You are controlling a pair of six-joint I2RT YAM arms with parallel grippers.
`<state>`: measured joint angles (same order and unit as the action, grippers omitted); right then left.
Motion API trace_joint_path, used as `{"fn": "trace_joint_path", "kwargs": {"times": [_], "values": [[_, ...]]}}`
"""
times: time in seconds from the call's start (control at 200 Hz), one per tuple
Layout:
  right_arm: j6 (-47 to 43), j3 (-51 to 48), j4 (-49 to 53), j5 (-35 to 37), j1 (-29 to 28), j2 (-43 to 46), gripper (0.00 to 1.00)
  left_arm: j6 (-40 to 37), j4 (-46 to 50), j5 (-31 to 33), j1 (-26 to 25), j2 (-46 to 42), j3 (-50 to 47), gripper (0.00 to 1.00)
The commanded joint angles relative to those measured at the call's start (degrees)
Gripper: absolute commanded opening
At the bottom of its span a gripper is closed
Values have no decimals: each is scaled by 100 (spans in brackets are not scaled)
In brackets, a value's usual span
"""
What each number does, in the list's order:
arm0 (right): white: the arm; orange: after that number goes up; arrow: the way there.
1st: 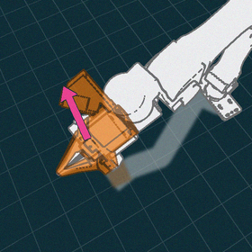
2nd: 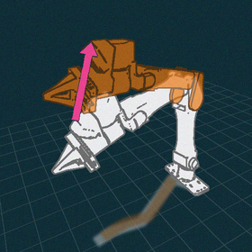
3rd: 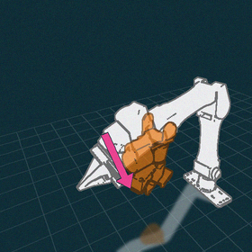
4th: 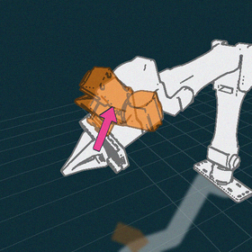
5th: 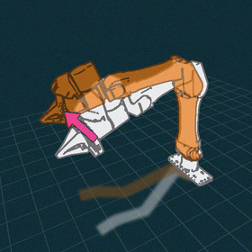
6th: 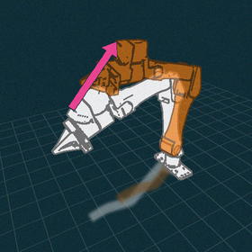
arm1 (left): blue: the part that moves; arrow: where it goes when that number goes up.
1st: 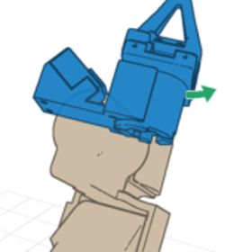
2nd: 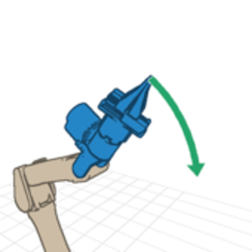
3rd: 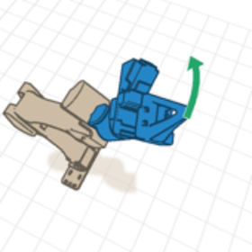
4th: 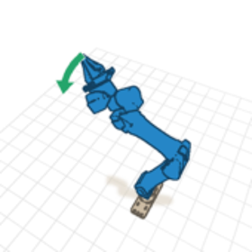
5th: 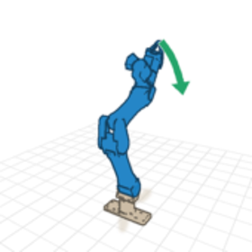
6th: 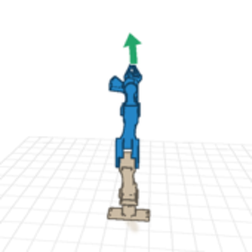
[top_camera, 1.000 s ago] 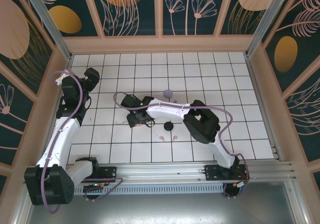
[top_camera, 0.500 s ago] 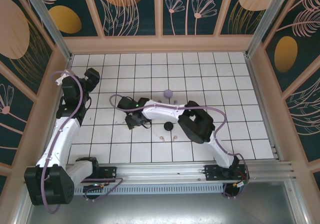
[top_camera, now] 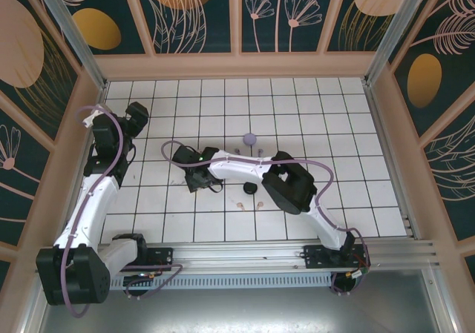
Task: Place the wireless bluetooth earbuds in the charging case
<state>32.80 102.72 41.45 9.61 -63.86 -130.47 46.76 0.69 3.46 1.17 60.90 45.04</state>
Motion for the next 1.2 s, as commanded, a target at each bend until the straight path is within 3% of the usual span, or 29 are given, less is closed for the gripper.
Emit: {"fn": "trace_joint_path", "kwargs": {"times": [0.0,0.305,0.561,0.736,0.916,1.196], "values": [[375,28,267,24,-22,-233,69,-82,2,-79,-20,5,-78,99],[429,-20,215,6,-22,-224,58,-17,26,-177,-27,62,-103,99],[420,-34,155,27,-31,-135,39,926,116,-345,-20,-108,-266,99],[445,-105,-116,17,144,349,32,531,20,-290,-20,-52,-438,99],[446,-232,-597,-240,681,1032,32,125,-1037,-1076,-22,23,-960,99],[1157,-174,-1537,-1283,1958,1472,32,513,-3229,-2361,-44,195,-2039,99]]}}
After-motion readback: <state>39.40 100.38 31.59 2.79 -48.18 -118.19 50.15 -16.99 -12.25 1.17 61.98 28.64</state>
